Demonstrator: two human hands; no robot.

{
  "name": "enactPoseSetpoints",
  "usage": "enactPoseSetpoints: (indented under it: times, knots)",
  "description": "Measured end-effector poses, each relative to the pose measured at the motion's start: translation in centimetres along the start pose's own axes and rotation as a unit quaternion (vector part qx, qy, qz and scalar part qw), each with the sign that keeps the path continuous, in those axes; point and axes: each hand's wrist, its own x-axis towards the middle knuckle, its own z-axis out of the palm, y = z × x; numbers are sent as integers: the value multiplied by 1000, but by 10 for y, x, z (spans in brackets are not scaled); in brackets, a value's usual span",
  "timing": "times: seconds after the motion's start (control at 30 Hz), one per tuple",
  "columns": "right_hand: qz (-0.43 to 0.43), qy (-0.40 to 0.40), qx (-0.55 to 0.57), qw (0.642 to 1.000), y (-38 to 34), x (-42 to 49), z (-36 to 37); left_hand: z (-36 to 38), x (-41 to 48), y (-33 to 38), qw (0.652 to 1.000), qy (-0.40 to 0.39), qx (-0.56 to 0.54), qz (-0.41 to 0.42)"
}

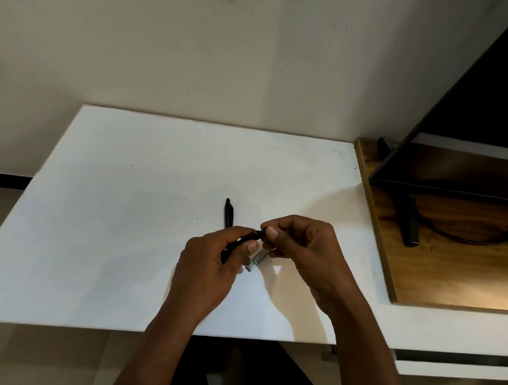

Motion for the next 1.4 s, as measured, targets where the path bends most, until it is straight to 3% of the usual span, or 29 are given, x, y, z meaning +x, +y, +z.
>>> enactPoseSetpoints:
  times: [0.17, 0.37, 0.53, 0.63, 0.77, 0.87, 0.97, 1.17, 1.4]
  knots:
    - [13, -4, 21, 1000, -1, -2, 4, -1, -1, 5, 1000, 5, 3, 4]
    - [50, -30, 133, 989, 0, -2, 15, 2, -2, 15, 994, 3, -111, -21]
    - [37, 35, 169, 984, 0, 0, 18, 0, -1, 13, 987, -11, -152, -55]
    - [53, 91, 302, 947, -5, 3, 12, -3, 1, 10, 982, 1, -166, -84]
    - [70, 104, 527, 841, -8, 5, 3, -4, 1, 11, 975, -42, -188, -115]
    - [62, 114, 597, 792, -5, 4, -2, 1, -1, 12, 973, -110, -170, -110]
    - [45, 111, 642, 757, -3, 0, -12, -1, -2, 11, 971, -130, -170, -106]
    - [44, 110, 675, 728, -3, -3, -20, -6, -1, 12, 961, -154, -204, -102]
    - [16, 112, 669, 734, -8, -2, -14, -9, -2, 19, 944, -176, -261, -95]
